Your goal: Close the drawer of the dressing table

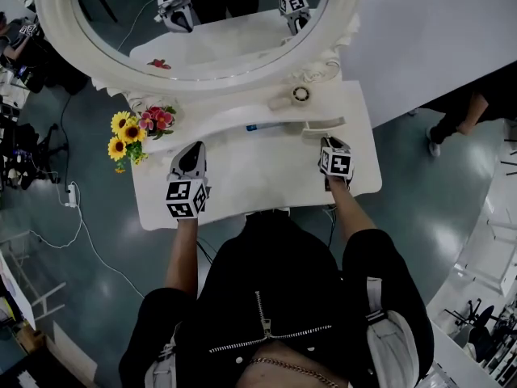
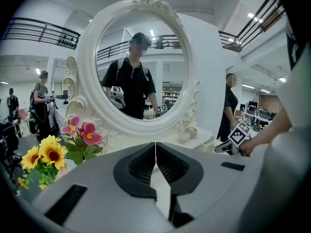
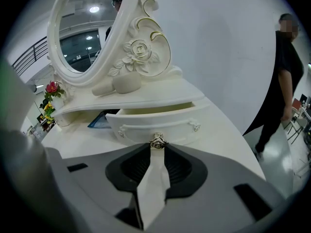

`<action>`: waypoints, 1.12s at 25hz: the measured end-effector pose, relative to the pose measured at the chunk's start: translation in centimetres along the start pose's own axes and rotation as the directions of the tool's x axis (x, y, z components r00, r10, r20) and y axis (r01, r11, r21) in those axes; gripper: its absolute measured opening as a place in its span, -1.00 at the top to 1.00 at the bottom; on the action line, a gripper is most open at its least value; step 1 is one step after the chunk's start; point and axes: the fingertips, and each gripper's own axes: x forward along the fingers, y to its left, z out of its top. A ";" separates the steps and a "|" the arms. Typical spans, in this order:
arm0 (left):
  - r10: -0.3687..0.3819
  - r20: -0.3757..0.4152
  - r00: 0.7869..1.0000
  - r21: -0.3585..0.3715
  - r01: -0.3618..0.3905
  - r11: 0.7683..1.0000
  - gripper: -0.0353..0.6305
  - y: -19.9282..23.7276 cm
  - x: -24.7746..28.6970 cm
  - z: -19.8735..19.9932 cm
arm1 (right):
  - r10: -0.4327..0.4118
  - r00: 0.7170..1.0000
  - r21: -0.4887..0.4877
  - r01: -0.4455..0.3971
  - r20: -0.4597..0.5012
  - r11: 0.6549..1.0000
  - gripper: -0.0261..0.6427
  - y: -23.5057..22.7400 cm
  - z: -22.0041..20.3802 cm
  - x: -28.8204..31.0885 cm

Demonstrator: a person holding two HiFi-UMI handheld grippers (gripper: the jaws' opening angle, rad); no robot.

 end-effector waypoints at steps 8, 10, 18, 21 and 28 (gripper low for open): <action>0.015 -0.009 1.000 -0.006 -0.015 1.000 0.83 0.2 0.1 -0.2 | 0.014 1.000 -0.012 -0.014 -0.005 1.000 0.63 0.1 1.1 1.1; 0.020 -0.010 1.000 -0.008 -0.020 1.000 0.83 0.4 0.2 -0.2 | 0.015 1.000 -0.008 -0.015 -0.007 1.000 0.63 0.2 1.2 1.3; 0.049 -0.016 0.999 -0.024 -0.050 0.998 0.83 1.0 -0.1 -0.7 | 0.020 0.999 -0.013 -0.021 -0.025 1.000 0.63 -0.1 1.3 2.6; 0.063 -0.020 0.998 -0.031 -0.064 0.997 0.83 1.4 -0.3 -0.9 | 0.028 0.999 -0.019 -0.028 -0.025 0.999 0.63 0.1 1.7 3.1; 0.096 -0.019 0.995 -0.039 -0.097 0.995 0.83 2.3 -0.7 -0.9 | 0.032 0.999 -0.008 -0.032 -0.021 0.999 0.63 0.1 2.7 4.3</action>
